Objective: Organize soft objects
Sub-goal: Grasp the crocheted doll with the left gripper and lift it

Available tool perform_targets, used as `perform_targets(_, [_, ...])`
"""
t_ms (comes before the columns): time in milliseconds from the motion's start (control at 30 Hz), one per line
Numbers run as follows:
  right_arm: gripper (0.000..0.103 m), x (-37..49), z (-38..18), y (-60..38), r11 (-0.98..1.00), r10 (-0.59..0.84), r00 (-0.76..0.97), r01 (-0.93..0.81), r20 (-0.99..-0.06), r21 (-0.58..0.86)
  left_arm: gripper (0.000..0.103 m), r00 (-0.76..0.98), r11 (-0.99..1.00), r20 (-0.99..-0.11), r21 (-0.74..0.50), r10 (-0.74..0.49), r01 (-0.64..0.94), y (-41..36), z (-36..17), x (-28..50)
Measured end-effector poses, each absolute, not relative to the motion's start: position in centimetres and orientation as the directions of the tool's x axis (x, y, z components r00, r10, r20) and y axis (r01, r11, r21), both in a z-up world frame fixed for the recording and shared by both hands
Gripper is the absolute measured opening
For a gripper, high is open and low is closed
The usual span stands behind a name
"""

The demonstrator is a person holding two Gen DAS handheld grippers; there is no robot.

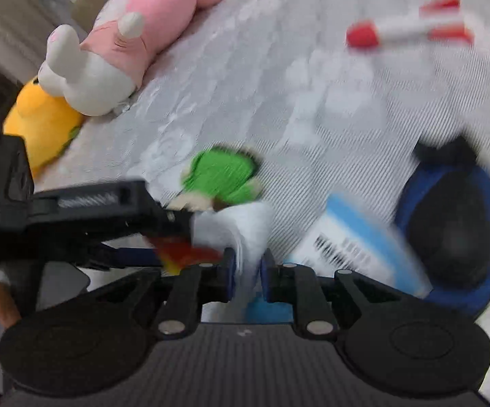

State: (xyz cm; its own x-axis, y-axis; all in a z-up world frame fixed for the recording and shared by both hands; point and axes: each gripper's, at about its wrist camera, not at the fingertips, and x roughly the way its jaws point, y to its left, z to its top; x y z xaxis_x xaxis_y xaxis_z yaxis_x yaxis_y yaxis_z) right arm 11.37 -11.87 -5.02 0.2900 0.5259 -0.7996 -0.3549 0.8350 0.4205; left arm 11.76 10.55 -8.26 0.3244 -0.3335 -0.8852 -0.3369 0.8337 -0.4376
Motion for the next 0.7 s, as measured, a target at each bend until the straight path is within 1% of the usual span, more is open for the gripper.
perform_targets(67, [0.018,11.7,-3.9,-13.0,0.829,0.535,0.315,-0.375,-0.784,0.415,0.103,0.373,0.867,-0.883,-0.404,-0.286,-0.291,9.9,-7.2,12.4])
perform_targets(133, [0.018,12.1,-3.2,-14.6,0.832,0.539,0.356,-0.368,-0.763,0.415,0.103,0.413,0.908,-0.874,-0.363,-0.254,-0.210,8.9,-6.0,13.3])
perform_targets(167, [0.018,12.3,-3.0,-15.3,0.838,0.534,0.383,-0.356,-0.754,0.413,0.103,0.406,0.931,-0.882,-0.328,-0.240,-0.162,8.1,-5.8,14.0])
perform_targets(267, [0.018,13.0,-3.4,-17.0,0.847,0.530,0.427,-0.308,-0.733,0.433,0.103,0.329,0.983,-0.929,-0.181,-0.170,-0.003,5.5,-5.8,16.2])
perform_targets(333, [0.018,13.5,-3.9,-17.8,0.842,0.539,0.431,-0.277,-0.723,0.463,0.103,0.260,0.994,-0.962,-0.055,-0.078,0.095,4.0,-6.5,17.5])
perform_targets(400, [0.018,13.9,-4.1,-18.7,0.829,0.559,0.433,-0.257,-0.707,0.498,0.103,0.205,0.984,-0.979,0.031,-0.005,0.176,3.2,-7.2,18.5])
perform_targets(533, [0.019,14.5,-3.9,-20.0,0.766,0.636,0.428,-0.247,-0.642,0.594,0.103,0.132,0.969,-0.991,0.033,0.000,0.243,2.6,-8.2,19.3])
perform_targets(633, [0.019,14.9,-3.8,-20.2,0.758,0.644,0.432,-0.247,-0.631,0.604,0.102,0.160,0.969,-0.987,0.047,0.008,0.244,2.0,-8.6,19.7])
perform_targets(667, [0.019,15.1,-3.8,-20.3,0.760,0.641,0.433,-0.249,-0.634,0.600,0.093,0.182,0.971,-0.983,0.038,-0.005,0.234,1.9,-8.5,19.8])
perform_targets(700, [0.019,15.0,-3.8,-20.4,0.761,0.640,0.434,-0.247,-0.634,0.600,0.075,0.197,0.976,-0.980,0.019,-0.024,0.217,1.7,-8.2,19.8])
